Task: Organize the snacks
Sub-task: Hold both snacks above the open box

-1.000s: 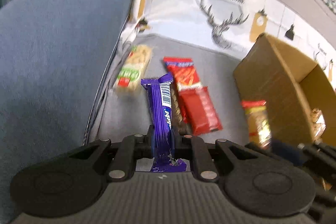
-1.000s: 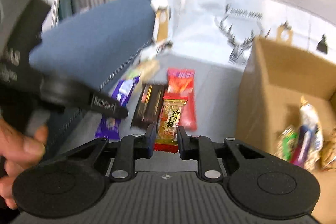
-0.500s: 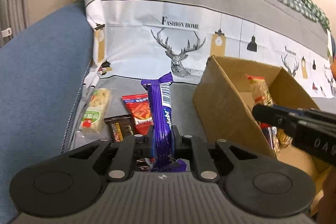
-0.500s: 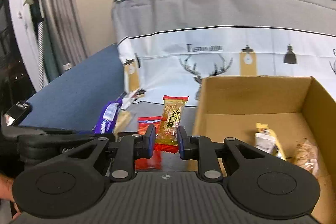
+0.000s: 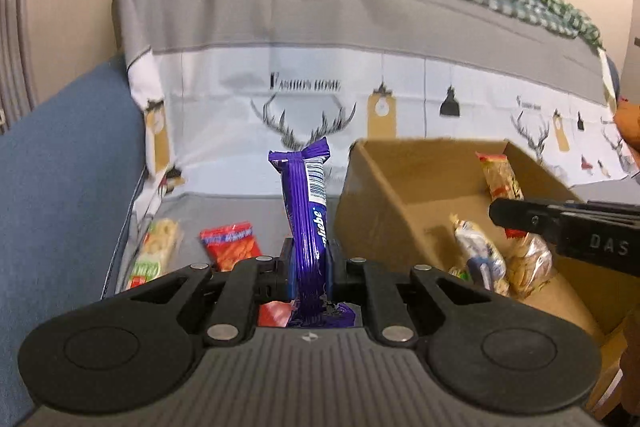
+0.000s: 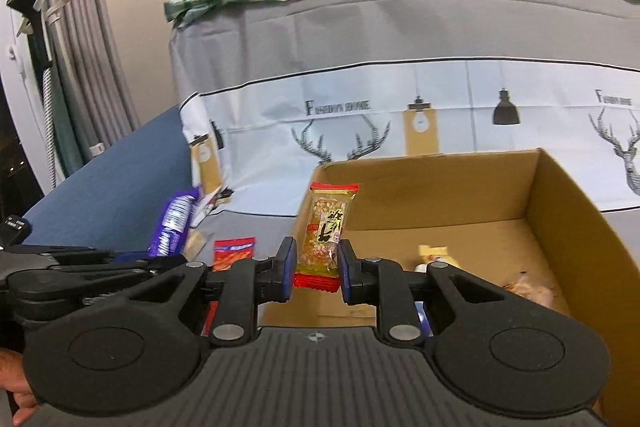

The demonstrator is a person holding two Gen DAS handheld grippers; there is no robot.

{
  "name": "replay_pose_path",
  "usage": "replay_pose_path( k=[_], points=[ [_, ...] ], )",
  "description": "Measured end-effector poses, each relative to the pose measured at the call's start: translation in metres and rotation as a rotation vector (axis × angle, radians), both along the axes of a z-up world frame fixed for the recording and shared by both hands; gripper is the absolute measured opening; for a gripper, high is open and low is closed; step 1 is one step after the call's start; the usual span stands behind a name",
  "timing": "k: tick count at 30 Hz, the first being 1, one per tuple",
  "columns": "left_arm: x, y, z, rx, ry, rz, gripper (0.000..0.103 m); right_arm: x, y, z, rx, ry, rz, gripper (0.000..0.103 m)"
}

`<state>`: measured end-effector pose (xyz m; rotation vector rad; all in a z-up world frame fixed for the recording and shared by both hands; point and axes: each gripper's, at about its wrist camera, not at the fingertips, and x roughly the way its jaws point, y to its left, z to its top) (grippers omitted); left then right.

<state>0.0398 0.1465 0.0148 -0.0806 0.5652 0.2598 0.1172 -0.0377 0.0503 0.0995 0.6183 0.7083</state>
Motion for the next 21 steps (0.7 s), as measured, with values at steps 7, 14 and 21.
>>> replay_pose_path(
  k=[7,14,21],
  points=[
    [-0.003,-0.023,0.014,-0.020,-0.096,-0.018,0.014,0.014,-0.027,-0.002,0.015,0.003,-0.071,0.023],
    [-0.002,-0.055,0.021,-0.035,-0.146,-0.069,0.014,0.022,-0.044,-0.004,0.019,0.010,-0.120,0.023],
    [0.009,-0.078,0.025,-0.106,-0.166,-0.096,0.014,0.029,-0.059,-0.003,0.022,0.006,-0.167,0.023]
  ],
)
